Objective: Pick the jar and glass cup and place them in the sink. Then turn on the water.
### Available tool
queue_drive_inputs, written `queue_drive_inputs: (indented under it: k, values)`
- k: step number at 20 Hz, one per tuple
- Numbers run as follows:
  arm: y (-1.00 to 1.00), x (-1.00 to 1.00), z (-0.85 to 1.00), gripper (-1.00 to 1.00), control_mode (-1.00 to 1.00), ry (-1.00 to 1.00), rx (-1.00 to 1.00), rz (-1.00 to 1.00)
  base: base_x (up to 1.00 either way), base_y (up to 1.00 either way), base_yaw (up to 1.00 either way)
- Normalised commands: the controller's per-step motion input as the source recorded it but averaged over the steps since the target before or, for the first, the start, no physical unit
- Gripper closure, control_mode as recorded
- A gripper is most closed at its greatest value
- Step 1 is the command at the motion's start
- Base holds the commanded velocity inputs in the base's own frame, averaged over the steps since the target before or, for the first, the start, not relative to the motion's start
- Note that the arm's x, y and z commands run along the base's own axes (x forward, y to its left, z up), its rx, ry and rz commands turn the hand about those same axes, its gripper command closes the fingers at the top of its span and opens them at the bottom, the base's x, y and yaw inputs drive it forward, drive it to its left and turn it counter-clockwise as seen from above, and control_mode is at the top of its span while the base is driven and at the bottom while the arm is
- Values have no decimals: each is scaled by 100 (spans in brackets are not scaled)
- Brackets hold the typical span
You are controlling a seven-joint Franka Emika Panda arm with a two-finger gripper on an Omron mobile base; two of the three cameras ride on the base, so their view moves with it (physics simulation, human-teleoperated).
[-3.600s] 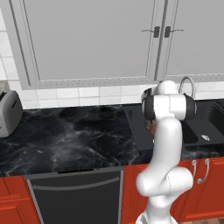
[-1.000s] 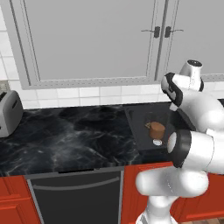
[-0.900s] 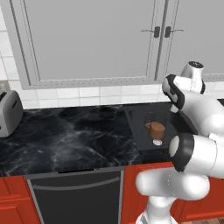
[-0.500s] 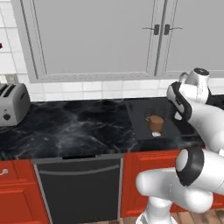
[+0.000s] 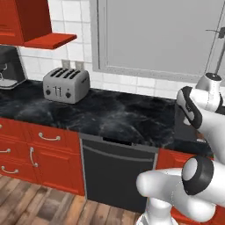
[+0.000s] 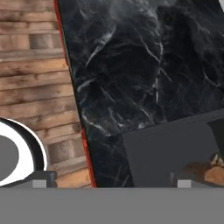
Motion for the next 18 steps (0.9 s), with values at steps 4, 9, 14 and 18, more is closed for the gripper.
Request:
queue_drive_inputs:
  k: [4,9,14,18]
  values:
    - [0,0,0,-100,100,0,0,0,0,33,67]
    - [0,0,0,-100,100,0,0,0,0,31,68]
    - [0,0,0,-100,100,0,0,0,0,28,68]
    - [0,0,0,-100,100,0,0,0,5,19,69]
